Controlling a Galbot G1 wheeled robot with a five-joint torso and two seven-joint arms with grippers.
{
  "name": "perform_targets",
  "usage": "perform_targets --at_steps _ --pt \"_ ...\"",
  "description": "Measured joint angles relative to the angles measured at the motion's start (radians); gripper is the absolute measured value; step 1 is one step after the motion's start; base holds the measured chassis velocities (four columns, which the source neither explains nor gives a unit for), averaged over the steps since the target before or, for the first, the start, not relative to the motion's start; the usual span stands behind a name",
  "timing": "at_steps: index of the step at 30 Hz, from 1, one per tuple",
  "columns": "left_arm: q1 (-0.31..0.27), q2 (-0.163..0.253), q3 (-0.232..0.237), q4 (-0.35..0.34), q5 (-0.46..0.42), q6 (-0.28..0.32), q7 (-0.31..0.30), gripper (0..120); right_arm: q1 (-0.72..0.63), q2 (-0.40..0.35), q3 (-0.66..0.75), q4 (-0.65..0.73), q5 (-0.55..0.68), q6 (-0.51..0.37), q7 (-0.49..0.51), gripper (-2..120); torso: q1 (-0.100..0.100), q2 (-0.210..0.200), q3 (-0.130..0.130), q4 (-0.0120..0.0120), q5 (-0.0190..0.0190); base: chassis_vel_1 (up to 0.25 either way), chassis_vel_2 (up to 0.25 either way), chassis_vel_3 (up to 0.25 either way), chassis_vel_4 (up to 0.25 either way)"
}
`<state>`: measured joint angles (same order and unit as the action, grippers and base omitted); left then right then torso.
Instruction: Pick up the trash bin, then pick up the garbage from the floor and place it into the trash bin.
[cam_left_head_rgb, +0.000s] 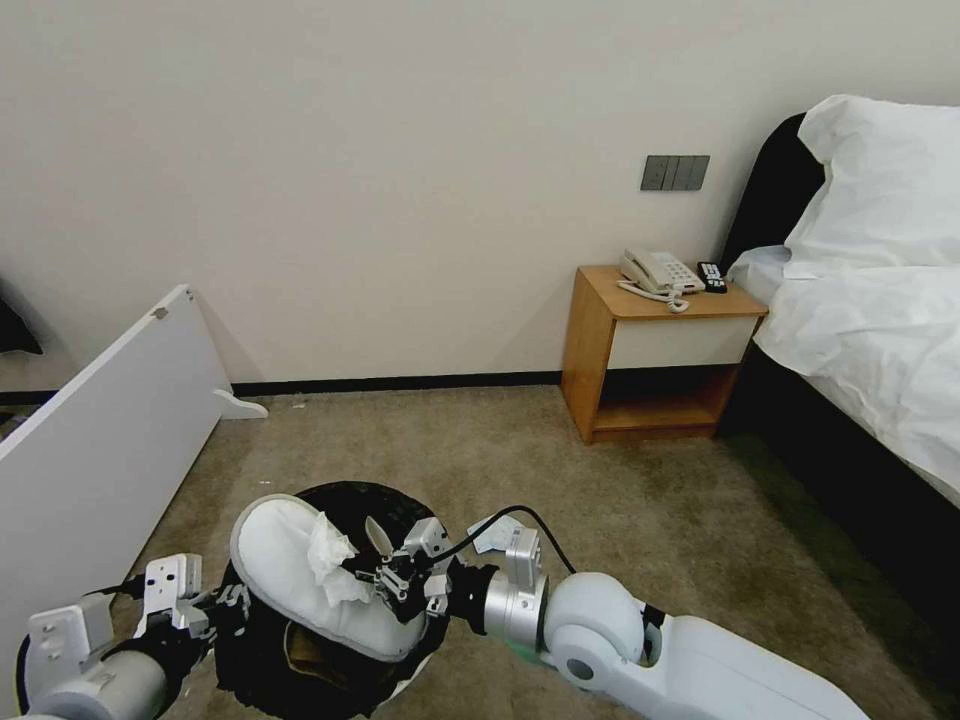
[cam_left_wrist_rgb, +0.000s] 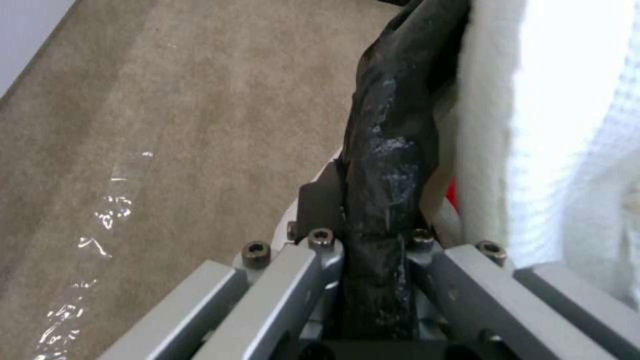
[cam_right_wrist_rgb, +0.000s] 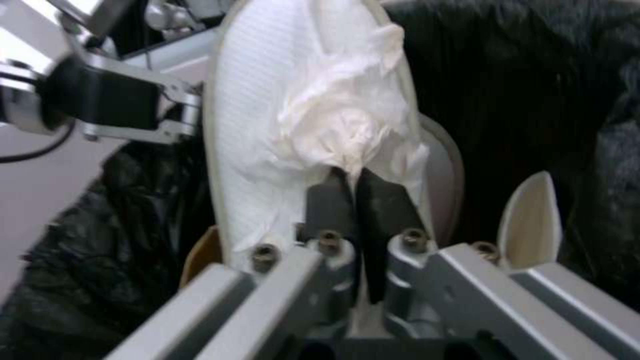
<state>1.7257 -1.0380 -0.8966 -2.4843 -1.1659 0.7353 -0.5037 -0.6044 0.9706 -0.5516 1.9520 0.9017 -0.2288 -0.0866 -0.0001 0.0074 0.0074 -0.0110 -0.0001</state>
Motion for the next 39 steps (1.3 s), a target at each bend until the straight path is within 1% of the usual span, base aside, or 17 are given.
perform_targets --at_steps 1,2,5,8,11,12,15,16,17,20,22,23,24,25,26,28,39 --pt "-0.002 0.0 0.0 0.0 -0.001 0.0 0.0 3 0.003 0.006 -0.004 0.0 -0.001 -0.003 0.017 13 0.0 0.0 0.0 0.0001 0.0 0.0 0.0 0.0 0.0" --pt "-0.002 0.0 0.0 0.0 -0.001 0.0 0.0 3 0.003 0.006 -0.004 0.0 -0.001 -0.003 0.017 13 0.0 0.0 0.0 0.0001 0.0 0.0 0.0 0.0 0.0" --pt "-0.002 0.0 -0.001 0.0 -0.003 0.0 0.0 3 0.01 0.013 -0.005 0.0 0.0 0.001 0.022 27 0.0 0.0 0.0 0.0001 0.0 0.0 0.0 0.0 0.0" --pt "-0.001 0.001 -0.002 0.0 -0.004 0.0 0.0 3 0.012 0.014 -0.005 0.0 0.0 0.006 0.022 30 0.0 0.0 0.0 0.0001 0.0 0.0 0.0 0.0 0.0" --pt "-0.001 0.002 -0.004 0.0 -0.007 0.0 -0.001 3 0.012 0.014 -0.004 0.005 0.0 0.014 0.02 47 0.0 0.0 0.0 0.0001 0.0 0.0 0.0 0.0 0.0" --pt "-0.001 0.002 -0.004 0.0 -0.007 0.0 -0.001 3 0.012 0.014 -0.004 0.005 0.0 0.014 0.02 47 0.0 0.0 0.0 0.0001 0.0 0.0 0.0 0.0 0.0" --pt "-0.002 0.002 -0.004 0.001 -0.008 0.0 -0.001 3 0.011 0.012 0.001 0.013 0.0 0.019 0.018 61 0.0 0.0 0.0 0.0001 0.0 0.0 0.0 0.0 0.0" --pt "-0.002 0.002 -0.004 0.001 -0.008 0.0 -0.001 3 0.011 0.012 0.001 0.013 0.0 0.019 0.018 61 0.0 0.0 0.0 0.0001 0.0 0.0 0.0 0.0 0.0" --pt "-0.002 0.003 -0.005 0.003 -0.008 0.0 -0.001 3 0.011 0.009 0.004 0.016 -0.001 0.021 0.017 70 0.0 0.0 0.0 0.0 0.0 0.0 0.0 0.0 0.0" --pt "-0.002 0.003 -0.005 0.004 -0.008 0.0 -0.002 3 0.011 0.007 0.006 0.018 -0.001 0.022 0.017 73 0.0 0.0 0.0 0.0001 0.0 0.0 0.0 0.0 0.0" --pt "-0.004 0.006 -0.011 0.005 -0.014 0.0 -0.002 3 0.01 -0.004 0.022 0.032 -0.009 0.034 0.014 88 0.0 0.0 0.0 0.0 0.0 0.0 0.0 0.0 0.0" --pt "-0.004 0.006 -0.011 0.005 -0.014 0.0 -0.002 3 0.01 -0.004 0.022 0.032 -0.009 0.034 0.014 88 0.0 0.0 0.0 0.0 0.0 0.0 0.0 0.0 0.0" --pt "-0.005 0.007 -0.013 0.006 -0.015 0.0 -0.002 3 0.006 -0.011 0.028 0.041 -0.016 0.039 0.012 94 0.0 0.0 0.0 0.0 0.0 0.0 0.0 0.0 0.0" --pt "-0.005 0.007 -0.013 0.006 -0.015 0.0 -0.002 3 0.006 -0.011 0.028 0.041 -0.016 0.039 0.012 94 0.0 0.0 0.0 0.0 0.0 0.0 0.0 0.0 0.0" --pt "-0.005 0.007 -0.014 0.008 -0.016 0.0 -0.003 3 -0.001 -0.019 0.034 0.049 -0.025 0.043 0.011 99 0.0 0.0 0.0 0.0001 0.0001 0.0 0.0 0.0 0.0" --pt "-0.006 0.008 -0.015 0.01 -0.016 0.0 -0.003 3 -0.009 -0.03 0.043 0.061 -0.035 0.048 0.01 99 0.0 0.0 0.0 0.0 0.0001 0.0 0.0 0.0 0.0" --pt "-0.006 0.008 -0.025 0.017 -0.017 0.0 -0.006 3 -0.057 -0.085 0.116 0.123 -0.05 0.069 -0.01 100 0.0 0.0 0.0 0.0 0.0001 0.0 0.0 0.0 0.0"
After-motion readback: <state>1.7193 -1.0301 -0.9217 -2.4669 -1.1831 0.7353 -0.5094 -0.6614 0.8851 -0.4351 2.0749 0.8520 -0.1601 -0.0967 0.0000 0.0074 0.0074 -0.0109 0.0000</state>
